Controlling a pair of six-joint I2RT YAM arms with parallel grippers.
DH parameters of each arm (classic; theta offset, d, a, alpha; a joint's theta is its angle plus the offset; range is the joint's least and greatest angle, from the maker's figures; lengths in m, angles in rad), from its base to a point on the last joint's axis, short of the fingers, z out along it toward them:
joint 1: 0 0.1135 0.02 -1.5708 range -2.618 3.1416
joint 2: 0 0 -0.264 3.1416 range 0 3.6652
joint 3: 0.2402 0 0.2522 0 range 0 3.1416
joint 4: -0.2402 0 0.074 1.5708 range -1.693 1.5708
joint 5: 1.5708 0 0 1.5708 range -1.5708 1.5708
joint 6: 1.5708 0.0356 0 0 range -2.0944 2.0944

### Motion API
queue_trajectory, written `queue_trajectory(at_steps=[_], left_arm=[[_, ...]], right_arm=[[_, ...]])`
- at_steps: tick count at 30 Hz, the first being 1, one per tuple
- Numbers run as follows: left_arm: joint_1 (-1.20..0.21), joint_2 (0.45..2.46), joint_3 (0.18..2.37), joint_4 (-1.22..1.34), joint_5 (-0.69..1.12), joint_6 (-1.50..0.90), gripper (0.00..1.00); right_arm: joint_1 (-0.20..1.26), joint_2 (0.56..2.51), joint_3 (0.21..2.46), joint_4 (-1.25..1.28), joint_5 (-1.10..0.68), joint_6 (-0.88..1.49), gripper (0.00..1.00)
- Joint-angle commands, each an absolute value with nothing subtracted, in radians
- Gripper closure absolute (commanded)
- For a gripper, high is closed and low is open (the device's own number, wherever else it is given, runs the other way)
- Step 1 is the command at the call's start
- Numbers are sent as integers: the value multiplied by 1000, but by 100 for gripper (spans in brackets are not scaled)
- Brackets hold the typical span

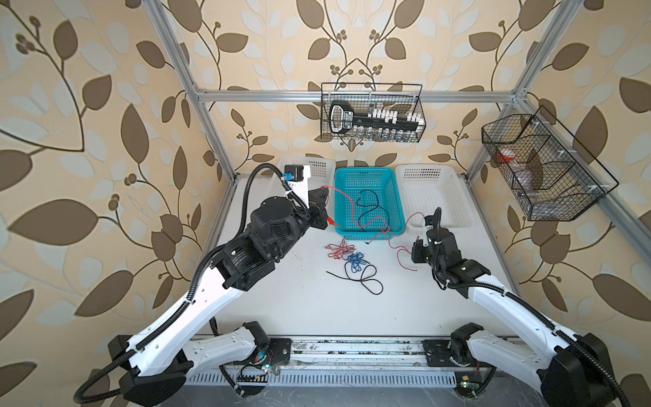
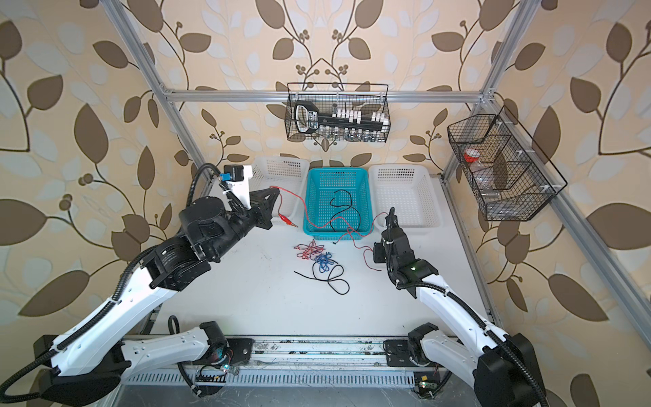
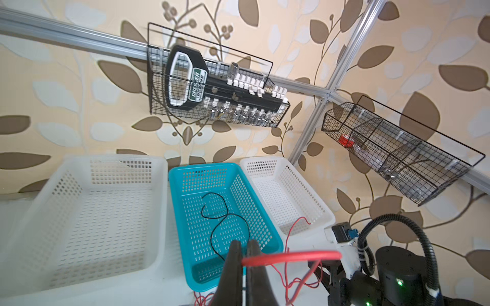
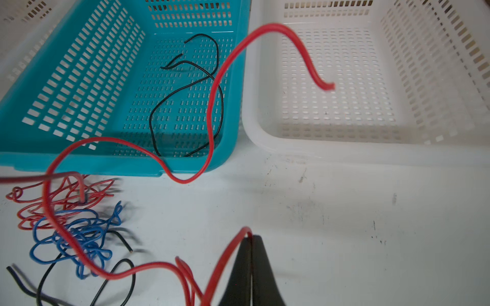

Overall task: Untangle and sort cables by color
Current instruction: Untie the cable from multiple cables.

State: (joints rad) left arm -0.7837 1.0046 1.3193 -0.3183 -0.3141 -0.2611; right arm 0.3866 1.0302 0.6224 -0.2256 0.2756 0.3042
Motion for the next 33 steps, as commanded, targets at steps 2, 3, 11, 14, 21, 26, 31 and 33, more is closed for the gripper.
queue_trajectory(at_steps=[2, 3, 11, 14, 21, 26, 31, 33], left_arm=[[-774, 948, 1328, -331, -442, -207, 100], [-773, 941, 1328, -337, -456, -202, 100], [-774, 876, 1345, -369, -615, -144, 100], [-773, 851, 1348, -370, -647, -129, 100], [-774, 823, 1319, -390, -696, -131, 100], [-773, 800, 1282, -383, -643, -145, 100], [-774, 810, 1239, -383, -526, -157, 100], [-773, 823, 1224, -390, -489, -170, 100]], right_arm=[[369, 1038, 612, -228, 273, 317, 100], [365, 1037, 608, -230, 274, 315, 100], [315, 1024, 578, -253, 291, 317, 100], [310, 1009, 568, -248, 290, 320, 100], [308, 1000, 588, -249, 279, 315, 100], [308, 960, 623, -269, 245, 306, 100], [310, 872, 697, -300, 196, 289, 100], [308, 849, 737, -315, 206, 277, 100]])
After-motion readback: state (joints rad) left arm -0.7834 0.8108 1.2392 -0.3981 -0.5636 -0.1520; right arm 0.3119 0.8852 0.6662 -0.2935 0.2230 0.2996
